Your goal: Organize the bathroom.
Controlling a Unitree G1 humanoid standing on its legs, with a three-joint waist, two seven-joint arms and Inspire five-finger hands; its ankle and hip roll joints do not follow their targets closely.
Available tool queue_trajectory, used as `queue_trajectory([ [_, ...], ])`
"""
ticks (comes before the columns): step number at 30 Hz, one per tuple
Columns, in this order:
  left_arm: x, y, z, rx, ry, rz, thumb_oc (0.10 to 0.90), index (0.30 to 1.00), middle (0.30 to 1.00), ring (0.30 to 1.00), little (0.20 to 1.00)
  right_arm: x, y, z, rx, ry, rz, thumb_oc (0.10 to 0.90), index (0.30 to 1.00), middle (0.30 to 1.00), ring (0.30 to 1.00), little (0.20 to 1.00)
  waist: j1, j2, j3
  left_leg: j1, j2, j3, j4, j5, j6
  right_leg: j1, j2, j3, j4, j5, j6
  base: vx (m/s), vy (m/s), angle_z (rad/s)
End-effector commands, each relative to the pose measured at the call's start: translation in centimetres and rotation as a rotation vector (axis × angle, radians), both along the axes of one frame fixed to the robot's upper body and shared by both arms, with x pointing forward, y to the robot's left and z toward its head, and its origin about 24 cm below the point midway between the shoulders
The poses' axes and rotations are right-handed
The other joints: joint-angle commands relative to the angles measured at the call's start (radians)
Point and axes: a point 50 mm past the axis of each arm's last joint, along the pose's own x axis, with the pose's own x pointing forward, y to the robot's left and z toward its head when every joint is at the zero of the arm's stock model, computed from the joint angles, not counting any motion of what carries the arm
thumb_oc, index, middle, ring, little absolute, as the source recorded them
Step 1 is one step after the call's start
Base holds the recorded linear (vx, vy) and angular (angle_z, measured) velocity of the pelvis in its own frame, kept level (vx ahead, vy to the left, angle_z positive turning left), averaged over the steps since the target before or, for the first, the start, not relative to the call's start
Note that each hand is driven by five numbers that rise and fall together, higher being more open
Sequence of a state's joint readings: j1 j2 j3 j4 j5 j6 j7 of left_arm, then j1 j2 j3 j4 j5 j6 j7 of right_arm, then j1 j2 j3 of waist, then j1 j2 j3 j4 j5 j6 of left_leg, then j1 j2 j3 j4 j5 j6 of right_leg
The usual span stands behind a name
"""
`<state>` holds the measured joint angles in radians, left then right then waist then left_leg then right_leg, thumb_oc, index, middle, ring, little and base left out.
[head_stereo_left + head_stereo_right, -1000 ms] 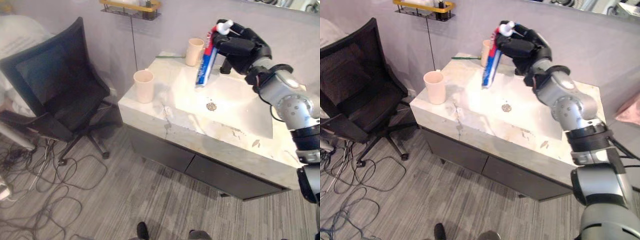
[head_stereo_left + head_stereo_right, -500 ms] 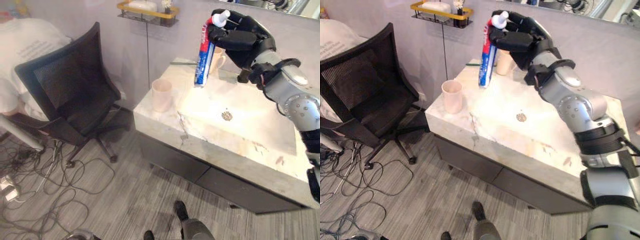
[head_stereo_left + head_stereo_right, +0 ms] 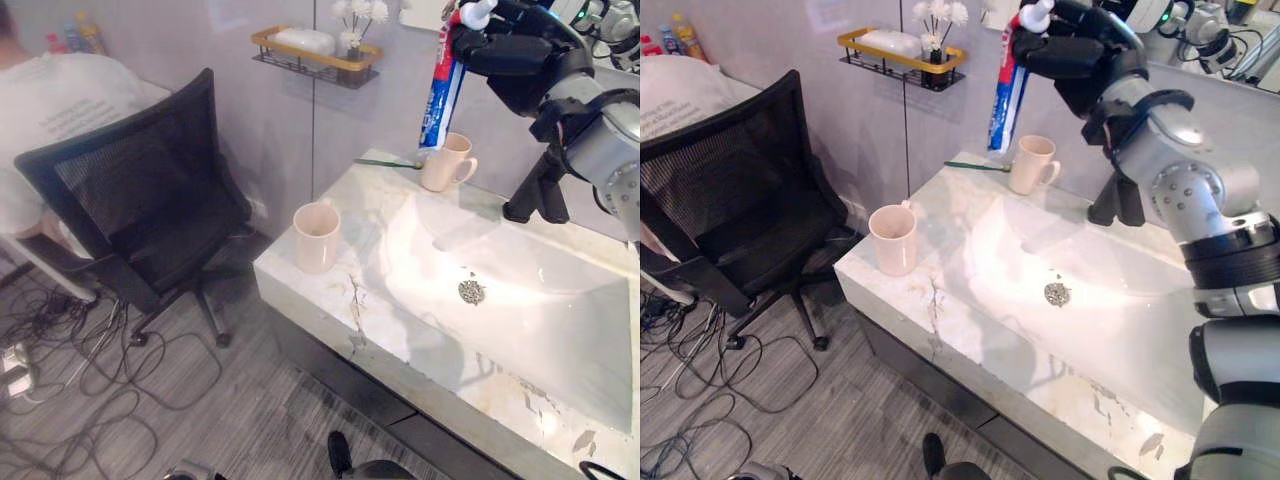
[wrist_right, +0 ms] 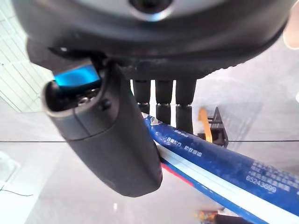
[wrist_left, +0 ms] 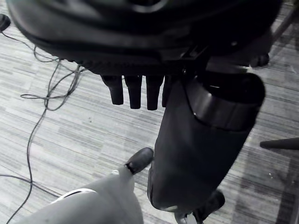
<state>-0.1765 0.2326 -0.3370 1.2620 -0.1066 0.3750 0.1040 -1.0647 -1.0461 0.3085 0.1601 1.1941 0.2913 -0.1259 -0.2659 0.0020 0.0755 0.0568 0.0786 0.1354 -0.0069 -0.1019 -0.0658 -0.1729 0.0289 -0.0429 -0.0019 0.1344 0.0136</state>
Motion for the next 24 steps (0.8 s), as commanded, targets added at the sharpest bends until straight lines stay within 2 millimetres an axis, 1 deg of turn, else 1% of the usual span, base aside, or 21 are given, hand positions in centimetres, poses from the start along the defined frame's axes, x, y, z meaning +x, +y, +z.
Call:
queue_trajectory([
  [1,-4.8,6.3,1.0,0.219,0.157,0.045,0.800,0.900,0.900,0.900,0.900,-4.4,1.8,8.5,0.209,-0.417,0.176,0.400,0.300,0.300,0.300,0.300,-0.002,-0.075,-0.124,-0.089,-0.092,0.049,0.112,-0.020,0.095,-0.017,-0.089,0.121,0.118,-0.104,0.175,0.02,0.016,-0.12],
  [4,-5.0,6.5,1.0,0.221,0.158,0.053,0.800,0.900,0.900,0.900,0.900,-5.3,2.6,8.7,0.223,-0.450,0.227,0.400,0.300,0.300,0.300,0.300,-0.004,-0.075,-0.128,-0.094,-0.091,0.056,0.117,-0.024,0.096,-0.018,-0.089,0.126,0.120,-0.110,0.178,0.02,0.036,-0.14],
  [5,-5.2,6.5,1.0,0.218,0.161,0.052,0.800,0.900,0.900,0.900,0.900,-5.9,3.2,8.7,0.225,-0.464,0.262,0.400,0.300,0.300,0.300,0.300,-0.007,-0.075,-0.130,-0.097,-0.090,0.062,0.124,-0.027,0.095,-0.020,-0.091,0.130,0.124,-0.112,0.180,0.01,0.036,-0.04],
  [6,-5.2,6.5,1.0,0.218,0.161,0.052,0.800,0.900,0.900,0.900,0.900,-5.9,3.2,8.7,0.225,-0.464,0.262,0.400,0.300,0.300,0.300,0.300,-0.007,-0.075,-0.130,-0.097,-0.090,0.062,0.124,-0.027,0.095,-0.020,-0.091,0.130,0.124,-0.112,0.180,0.01,0.041,0.03],
  [7,-5.2,6.5,0.9,0.215,0.162,0.050,0.800,0.900,0.900,0.900,0.900,-6.3,3.6,8.6,0.230,-0.472,0.290,0.400,0.300,0.300,0.300,0.300,-0.011,-0.075,-0.131,-0.098,-0.090,0.068,0.129,-0.032,0.097,-0.022,-0.093,0.133,0.125,-0.113,0.181,0.01,0.018,0.05],
  [11,-5.2,6.1,0.8,0.205,0.164,0.048,0.800,0.900,0.900,0.900,0.900,-6.6,4.2,7.9,0.226,-0.453,0.333,0.400,0.300,0.300,0.300,0.300,-0.017,-0.075,-0.133,-0.102,-0.089,0.077,0.138,-0.037,0.098,-0.023,-0.095,0.140,0.124,-0.112,0.183,0.01,0.015,0.05],
  [16,-5.1,5.4,0.5,0.195,0.159,0.043,0.800,0.900,0.900,0.900,0.900,-6.0,5.5,6.2,0.201,-0.398,0.372,0.400,0.300,0.300,0.300,0.300,-0.014,-0.078,-0.135,-0.107,-0.088,0.081,0.145,-0.042,0.097,-0.031,-0.098,0.148,0.118,-0.106,0.186,0.02,0.001,0.00],
  [19,-5.2,5.2,0.5,0.195,0.153,0.045,0.800,0.900,0.900,0.900,0.900,-5.7,5.9,5.7,0.182,-0.403,0.372,0.400,0.300,0.300,0.300,0.300,-0.008,-0.079,-0.134,-0.108,-0.087,0.080,0.144,-0.042,0.097,-0.029,-0.101,0.150,0.115,-0.106,0.186,0.02,-0.012,0.01],
  [24,-5.2,5.1,0.4,0.200,0.157,0.054,0.800,0.900,0.900,0.900,0.900,-5.1,6.9,4.9,0.209,-0.403,0.371,0.400,0.300,0.300,0.300,0.300,0.006,-0.085,-0.126,-0.114,-0.084,0.075,0.137,-0.032,0.092,-0.025,-0.106,0.140,0.103,-0.099,0.186,0.00,-0.059,0.05],
])
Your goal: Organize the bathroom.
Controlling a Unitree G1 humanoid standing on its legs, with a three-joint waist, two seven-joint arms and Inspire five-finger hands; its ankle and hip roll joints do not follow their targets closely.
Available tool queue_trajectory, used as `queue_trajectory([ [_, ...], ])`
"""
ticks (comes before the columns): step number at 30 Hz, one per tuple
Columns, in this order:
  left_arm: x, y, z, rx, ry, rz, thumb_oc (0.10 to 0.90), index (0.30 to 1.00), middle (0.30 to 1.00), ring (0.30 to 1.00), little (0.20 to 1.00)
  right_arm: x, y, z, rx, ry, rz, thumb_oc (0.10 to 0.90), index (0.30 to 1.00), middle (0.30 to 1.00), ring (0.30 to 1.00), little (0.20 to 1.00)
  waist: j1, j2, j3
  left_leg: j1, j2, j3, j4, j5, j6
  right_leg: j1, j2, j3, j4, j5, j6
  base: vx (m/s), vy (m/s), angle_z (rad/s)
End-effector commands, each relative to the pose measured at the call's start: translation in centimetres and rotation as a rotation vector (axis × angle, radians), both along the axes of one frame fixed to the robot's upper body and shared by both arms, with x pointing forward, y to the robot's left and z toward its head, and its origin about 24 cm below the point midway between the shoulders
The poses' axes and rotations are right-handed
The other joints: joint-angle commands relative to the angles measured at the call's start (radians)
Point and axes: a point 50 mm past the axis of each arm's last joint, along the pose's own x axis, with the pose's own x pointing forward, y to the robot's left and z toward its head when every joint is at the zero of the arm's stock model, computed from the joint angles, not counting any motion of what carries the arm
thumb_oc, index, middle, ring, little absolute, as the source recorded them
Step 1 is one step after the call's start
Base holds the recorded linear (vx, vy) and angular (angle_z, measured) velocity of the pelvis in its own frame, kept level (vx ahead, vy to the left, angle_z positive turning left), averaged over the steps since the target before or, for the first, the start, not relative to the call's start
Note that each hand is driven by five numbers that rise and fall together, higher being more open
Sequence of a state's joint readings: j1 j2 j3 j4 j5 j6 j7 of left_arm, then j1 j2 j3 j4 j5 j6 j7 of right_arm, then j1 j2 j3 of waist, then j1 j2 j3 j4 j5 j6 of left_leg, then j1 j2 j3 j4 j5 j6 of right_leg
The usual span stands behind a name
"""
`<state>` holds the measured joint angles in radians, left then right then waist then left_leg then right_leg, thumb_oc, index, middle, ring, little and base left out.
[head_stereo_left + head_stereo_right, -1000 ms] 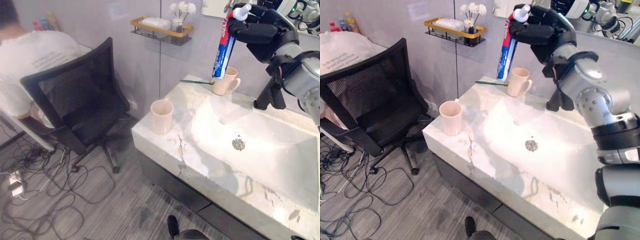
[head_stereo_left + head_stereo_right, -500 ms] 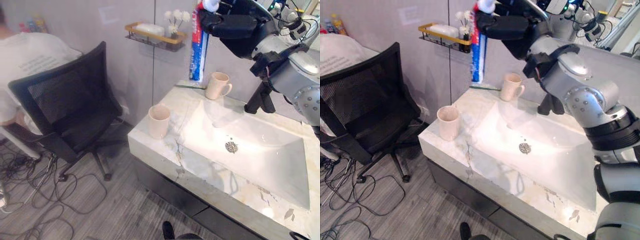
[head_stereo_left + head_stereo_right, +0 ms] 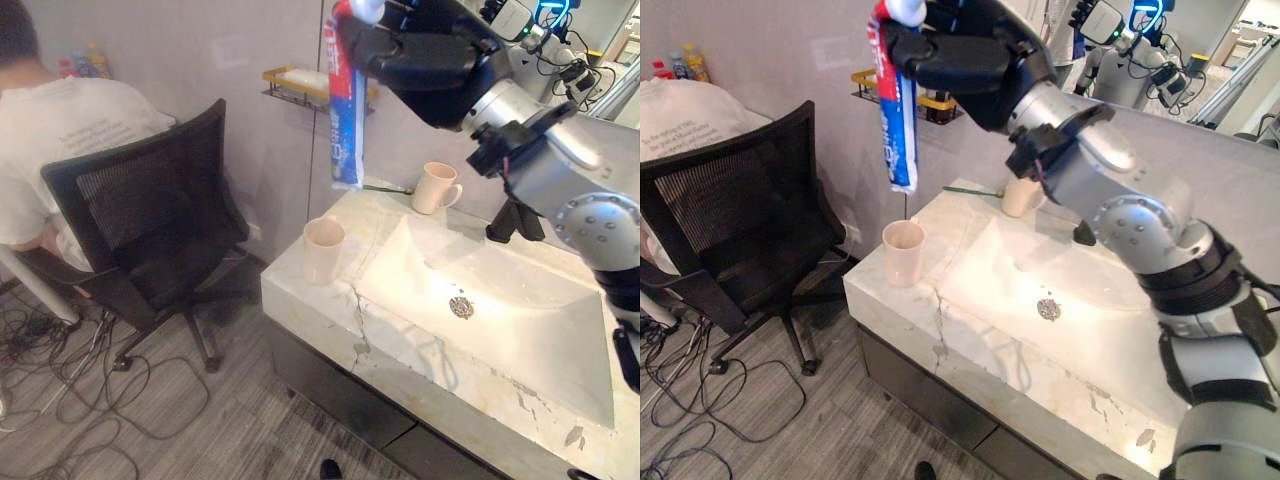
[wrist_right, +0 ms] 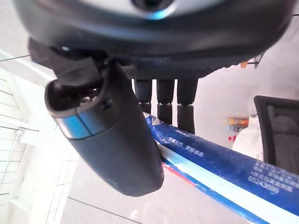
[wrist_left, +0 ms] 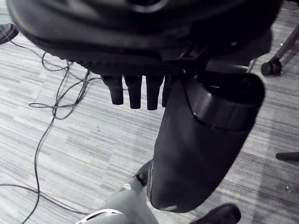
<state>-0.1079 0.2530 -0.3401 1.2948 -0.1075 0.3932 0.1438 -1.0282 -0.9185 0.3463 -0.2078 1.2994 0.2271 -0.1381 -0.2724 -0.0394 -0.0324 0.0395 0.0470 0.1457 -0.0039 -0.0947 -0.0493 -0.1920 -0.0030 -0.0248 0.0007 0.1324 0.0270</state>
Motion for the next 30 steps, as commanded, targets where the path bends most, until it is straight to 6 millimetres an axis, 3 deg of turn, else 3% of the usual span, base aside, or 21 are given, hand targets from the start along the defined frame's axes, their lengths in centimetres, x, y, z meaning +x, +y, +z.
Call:
queue_trajectory([
  [1,-1.8,3.6,0.9,0.128,0.063,0.017,0.800,0.900,0.900,0.900,0.900,-0.7,-1.7,4.9,0.265,-0.241,-0.060,0.400,0.300,0.300,0.300,0.300,0.022,-0.041,-0.019,-0.098,-0.053,0.061,0.133,-0.036,0.071,-0.002,-0.078,0.114,0.094,-0.095,0.174,-0.01,-0.074,0.04],
  [9,-2.9,3.3,0.6,0.117,0.073,0.004,0.800,0.900,0.900,0.900,0.900,0.5,-0.6,3.2,0.258,-0.280,-0.128,0.400,0.300,0.300,0.300,0.300,0.048,-0.031,-0.032,-0.095,-0.054,0.040,0.130,-0.034,0.063,0.009,-0.089,0.106,0.077,-0.087,0.180,0.02,-0.047,0.09],
  [18,-2.8,2.7,0.4,0.097,0.064,0.014,0.800,0.900,0.900,0.900,0.900,1.3,-0.1,1.3,0.224,-0.375,-0.213,0.400,0.300,0.300,0.300,0.300,0.066,-0.015,-0.029,-0.082,-0.047,0.020,0.096,-0.015,0.058,0.025,-0.092,0.102,0.064,-0.089,0.178,0.02,-0.010,0.08],
  [30,-3.6,2.2,0.1,0.099,0.079,0.043,0.800,0.900,0.900,0.900,0.900,1.0,0.3,0.5,0.175,-0.501,-0.295,0.400,0.300,0.300,0.300,0.300,0.080,-0.010,-0.020,-0.079,-0.030,0.012,0.078,-0.005,0.056,0.034,-0.101,0.094,0.058,-0.098,0.172,0.02,-0.018,0.08],
])
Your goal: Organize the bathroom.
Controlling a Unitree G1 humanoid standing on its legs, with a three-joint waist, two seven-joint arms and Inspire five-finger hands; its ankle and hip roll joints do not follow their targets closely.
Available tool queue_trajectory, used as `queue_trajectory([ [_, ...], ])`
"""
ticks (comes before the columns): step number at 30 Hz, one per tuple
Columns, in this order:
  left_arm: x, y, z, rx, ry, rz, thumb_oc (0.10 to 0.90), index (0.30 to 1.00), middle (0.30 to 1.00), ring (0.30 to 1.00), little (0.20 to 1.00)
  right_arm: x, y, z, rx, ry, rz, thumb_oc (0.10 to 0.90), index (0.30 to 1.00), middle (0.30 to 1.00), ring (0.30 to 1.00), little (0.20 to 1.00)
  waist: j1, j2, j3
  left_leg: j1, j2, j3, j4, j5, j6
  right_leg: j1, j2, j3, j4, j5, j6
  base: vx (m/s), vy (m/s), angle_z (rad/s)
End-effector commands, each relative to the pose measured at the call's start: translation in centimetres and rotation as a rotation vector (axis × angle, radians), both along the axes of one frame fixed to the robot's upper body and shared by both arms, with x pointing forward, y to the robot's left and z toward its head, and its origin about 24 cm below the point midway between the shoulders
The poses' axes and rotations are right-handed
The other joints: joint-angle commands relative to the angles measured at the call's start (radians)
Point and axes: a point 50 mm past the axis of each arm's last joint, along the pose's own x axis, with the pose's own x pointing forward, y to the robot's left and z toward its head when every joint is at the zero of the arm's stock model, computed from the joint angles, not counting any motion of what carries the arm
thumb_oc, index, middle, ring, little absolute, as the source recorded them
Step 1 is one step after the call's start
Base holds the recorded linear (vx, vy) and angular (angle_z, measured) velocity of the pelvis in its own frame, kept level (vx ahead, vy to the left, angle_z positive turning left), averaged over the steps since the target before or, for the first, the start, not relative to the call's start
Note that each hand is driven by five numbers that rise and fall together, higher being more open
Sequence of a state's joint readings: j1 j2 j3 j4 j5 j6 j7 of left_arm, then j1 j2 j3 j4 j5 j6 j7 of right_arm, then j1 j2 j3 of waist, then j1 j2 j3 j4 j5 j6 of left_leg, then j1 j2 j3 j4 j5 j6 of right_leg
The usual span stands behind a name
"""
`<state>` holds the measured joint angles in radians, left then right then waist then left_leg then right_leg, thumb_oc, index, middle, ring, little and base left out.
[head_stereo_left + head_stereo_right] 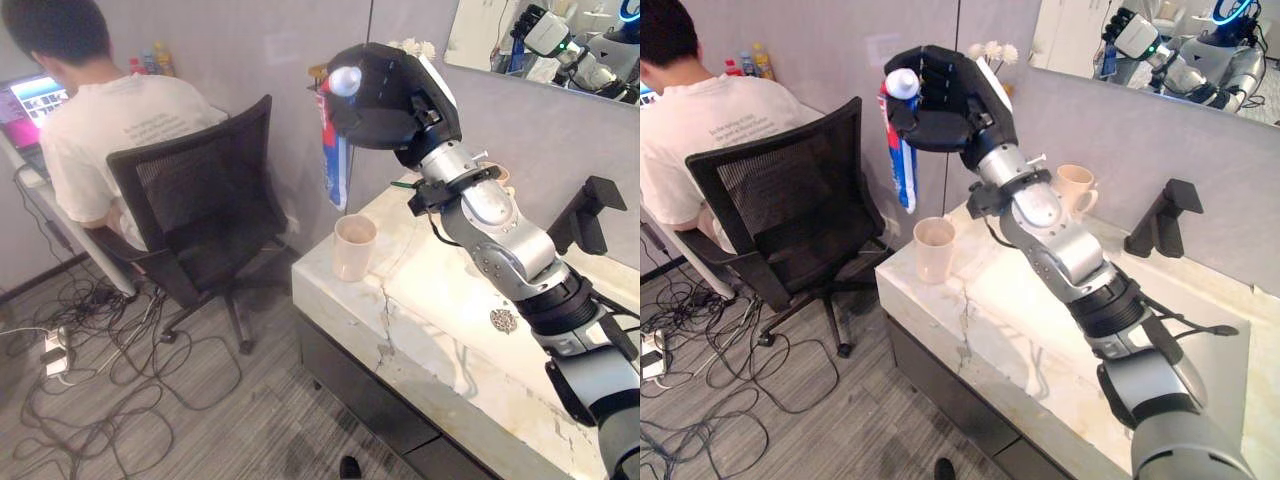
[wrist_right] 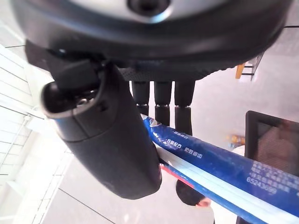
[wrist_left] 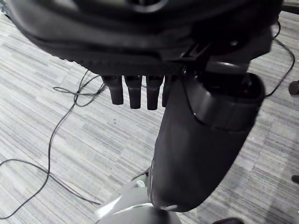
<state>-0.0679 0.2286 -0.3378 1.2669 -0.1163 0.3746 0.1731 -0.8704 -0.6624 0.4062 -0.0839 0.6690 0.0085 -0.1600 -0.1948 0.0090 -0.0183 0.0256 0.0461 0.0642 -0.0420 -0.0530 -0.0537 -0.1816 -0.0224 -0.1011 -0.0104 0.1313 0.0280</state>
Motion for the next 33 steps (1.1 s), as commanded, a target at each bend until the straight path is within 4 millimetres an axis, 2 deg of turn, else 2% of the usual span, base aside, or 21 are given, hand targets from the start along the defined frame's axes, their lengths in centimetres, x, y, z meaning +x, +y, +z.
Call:
queue_trajectory([
  [1,-2.8,3.3,0.6,0.111,0.092,0.038,0.800,0.900,0.900,0.900,0.900,-1.8,-1.3,6.3,0.230,-0.327,-0.002,0.400,0.300,0.300,0.300,0.300,0.002,-0.058,-0.034,-0.065,-0.029,0.093,0.116,-0.046,0.060,0.024,-0.082,0.171,0.069,-0.097,0.171,0.02,-0.028,0.10],
  [10,-2.8,3.2,0.5,0.111,0.081,0.048,0.800,0.900,0.900,0.900,0.900,-2.0,-1.4,6.3,0.258,-0.350,-0.023,0.400,0.300,0.300,0.300,0.300,0.003,-0.052,-0.028,-0.068,-0.023,0.088,0.114,-0.045,0.056,0.022,-0.084,0.175,0.068,-0.102,0.169,0.00,-0.008,0.02],
  [33,-2.0,2.9,0.5,0.102,0.061,0.018,0.800,0.900,0.900,0.900,0.900,-0.8,-0.9,4.0,0.267,-0.290,-0.081,0.400,0.300,0.300,0.300,0.300,0.000,-0.036,-0.005,-0.087,-0.013,0.090,0.120,-0.040,0.048,0.006,-0.089,0.182,0.064,-0.103,0.164,0.00,-0.005,0.00],
])
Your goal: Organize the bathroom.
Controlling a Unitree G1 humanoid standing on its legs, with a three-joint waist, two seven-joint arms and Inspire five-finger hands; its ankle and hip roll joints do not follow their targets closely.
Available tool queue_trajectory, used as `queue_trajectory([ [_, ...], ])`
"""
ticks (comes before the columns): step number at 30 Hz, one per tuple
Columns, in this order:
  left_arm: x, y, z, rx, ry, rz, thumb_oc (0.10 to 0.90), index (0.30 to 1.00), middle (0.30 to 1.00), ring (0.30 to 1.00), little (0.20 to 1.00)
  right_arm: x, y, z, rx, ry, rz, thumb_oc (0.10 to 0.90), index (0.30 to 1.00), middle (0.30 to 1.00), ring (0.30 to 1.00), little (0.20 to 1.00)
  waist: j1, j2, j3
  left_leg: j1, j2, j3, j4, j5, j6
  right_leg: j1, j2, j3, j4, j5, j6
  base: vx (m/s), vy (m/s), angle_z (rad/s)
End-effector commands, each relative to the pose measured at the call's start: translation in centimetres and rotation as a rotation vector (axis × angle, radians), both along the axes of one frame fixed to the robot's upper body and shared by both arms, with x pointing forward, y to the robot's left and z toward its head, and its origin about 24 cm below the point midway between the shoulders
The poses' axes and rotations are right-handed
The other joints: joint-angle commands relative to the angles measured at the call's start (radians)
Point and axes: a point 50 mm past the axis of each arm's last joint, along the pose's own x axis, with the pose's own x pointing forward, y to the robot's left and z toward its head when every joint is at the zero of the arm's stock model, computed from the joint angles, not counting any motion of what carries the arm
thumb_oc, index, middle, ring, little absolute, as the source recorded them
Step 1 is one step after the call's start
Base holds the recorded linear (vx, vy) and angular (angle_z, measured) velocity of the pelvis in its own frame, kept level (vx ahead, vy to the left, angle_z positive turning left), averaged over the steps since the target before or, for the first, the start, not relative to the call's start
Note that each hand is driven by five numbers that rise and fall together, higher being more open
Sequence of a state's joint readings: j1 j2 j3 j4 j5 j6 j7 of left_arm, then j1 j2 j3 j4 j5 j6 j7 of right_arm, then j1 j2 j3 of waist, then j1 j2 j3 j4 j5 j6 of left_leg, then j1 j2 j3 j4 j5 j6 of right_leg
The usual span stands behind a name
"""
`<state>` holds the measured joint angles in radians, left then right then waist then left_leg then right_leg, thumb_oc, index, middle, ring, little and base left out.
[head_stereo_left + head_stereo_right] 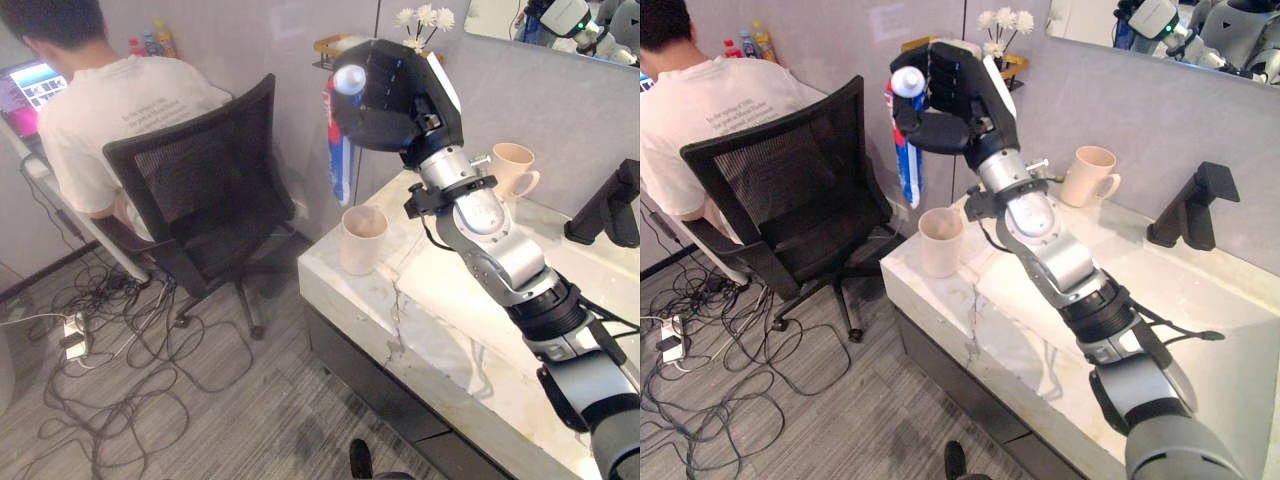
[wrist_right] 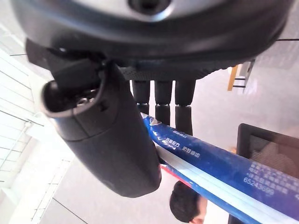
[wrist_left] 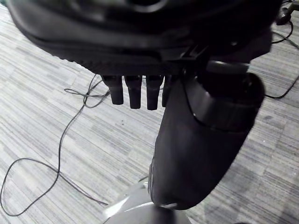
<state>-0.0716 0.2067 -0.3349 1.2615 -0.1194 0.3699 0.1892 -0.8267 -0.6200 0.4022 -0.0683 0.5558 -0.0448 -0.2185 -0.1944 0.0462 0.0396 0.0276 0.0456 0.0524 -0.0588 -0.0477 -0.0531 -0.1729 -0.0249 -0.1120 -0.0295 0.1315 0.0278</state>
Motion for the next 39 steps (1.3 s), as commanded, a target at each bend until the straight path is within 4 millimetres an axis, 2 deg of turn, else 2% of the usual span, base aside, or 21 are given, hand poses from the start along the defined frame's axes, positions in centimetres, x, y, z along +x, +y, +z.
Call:
queue_trajectory([
  [1,-2.2,3.6,0.6,0.111,0.077,0.017,0.800,0.900,0.900,0.900,0.900,-0.9,-0.8,5.0,0.241,-0.248,0.000,0.400,0.300,0.300,0.300,0.300,-0.001,-0.072,-0.061,-0.091,-0.012,0.102,0.137,-0.045,0.048,-0.005,-0.086,0.193,0.084,-0.103,0.164,0.00,0.000,0.00],
  [16,-1.6,3.3,0.6,0.110,0.056,0.012,0.800,0.900,0.900,0.900,0.900,-1.0,-0.9,4.0,0.254,-0.252,-0.018,0.400,0.300,0.300,0.300,0.300,-0.019,-0.061,-0.044,-0.103,-0.014,0.108,0.138,-0.042,0.046,-0.016,-0.081,0.206,0.079,-0.098,0.160,0.00,0.001,0.00],
  [29,-1.8,3.2,0.5,0.102,0.052,0.014,0.800,0.900,0.900,0.900,0.900,-1.5,-1.2,3.5,0.254,-0.266,-0.010,0.400,0.300,0.300,0.300,0.300,-0.037,-0.056,-0.051,-0.092,-0.019,0.117,0.133,-0.044,0.048,-0.011,-0.073,0.218,0.071,-0.092,0.162,0.00,0.008,-0.02],
  [39,-1.8,2.8,0.4,0.094,0.048,0.009,0.800,0.900,0.900,0.900,0.900,-2.0,-1.3,3.0,0.265,-0.273,0.018,0.400,0.300,0.300,0.300,0.300,-0.047,-0.053,-0.048,-0.110,-0.027,0.127,0.177,-0.063,0.055,-0.023,-0.072,0.221,0.096,-0.103,0.158,-0.02,0.019,-0.05],
])
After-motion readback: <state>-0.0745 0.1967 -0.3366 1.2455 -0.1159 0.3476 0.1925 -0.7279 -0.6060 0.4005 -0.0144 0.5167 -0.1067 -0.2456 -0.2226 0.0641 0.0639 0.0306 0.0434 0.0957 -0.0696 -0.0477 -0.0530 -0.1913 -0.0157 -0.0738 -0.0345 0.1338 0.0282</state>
